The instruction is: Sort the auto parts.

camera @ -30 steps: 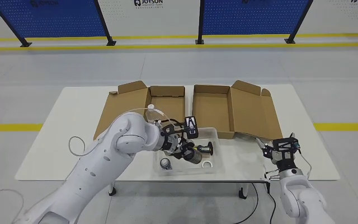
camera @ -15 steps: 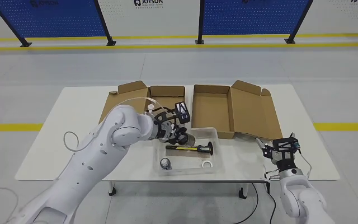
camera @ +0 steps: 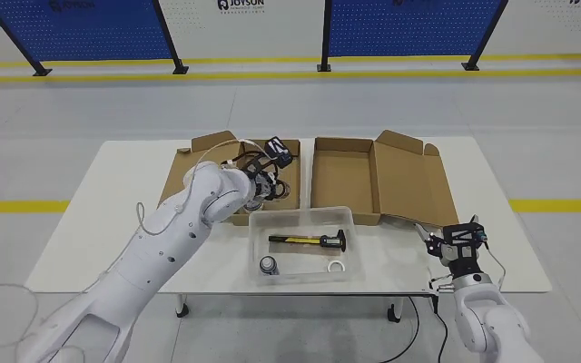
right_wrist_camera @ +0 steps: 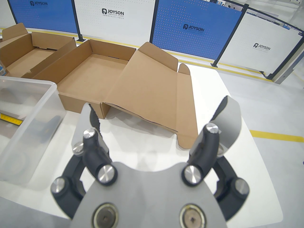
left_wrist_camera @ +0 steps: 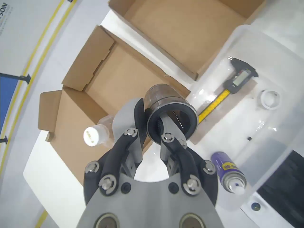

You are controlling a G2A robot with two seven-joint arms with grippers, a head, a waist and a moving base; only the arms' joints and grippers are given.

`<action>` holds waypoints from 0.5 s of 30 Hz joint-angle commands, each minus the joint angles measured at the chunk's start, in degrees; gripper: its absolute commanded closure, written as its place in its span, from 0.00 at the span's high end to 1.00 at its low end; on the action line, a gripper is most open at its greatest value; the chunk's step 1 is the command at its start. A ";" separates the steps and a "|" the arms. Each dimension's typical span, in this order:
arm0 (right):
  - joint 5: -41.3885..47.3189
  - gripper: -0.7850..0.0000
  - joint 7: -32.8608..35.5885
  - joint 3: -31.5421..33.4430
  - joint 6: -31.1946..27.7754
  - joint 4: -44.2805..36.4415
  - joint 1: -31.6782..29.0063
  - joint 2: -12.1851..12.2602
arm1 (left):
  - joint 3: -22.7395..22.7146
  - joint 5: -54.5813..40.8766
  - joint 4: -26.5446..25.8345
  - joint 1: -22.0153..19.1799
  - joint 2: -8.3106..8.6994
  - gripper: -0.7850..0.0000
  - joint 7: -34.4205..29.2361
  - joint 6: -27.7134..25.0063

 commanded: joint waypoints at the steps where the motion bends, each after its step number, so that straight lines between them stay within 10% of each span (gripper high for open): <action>1: 0.00 1.00 0.00 0.00 0.00 0.00 0.00 0.00 | 1.53 1.04 1.31 -0.93 -0.78 0.00 -0.19 1.84; 15: 0.00 1.00 0.00 0.00 0.00 0.00 0.00 0.00 | 7.48 -1.09 13.27 -5.70 -5.51 0.00 0.51 2.30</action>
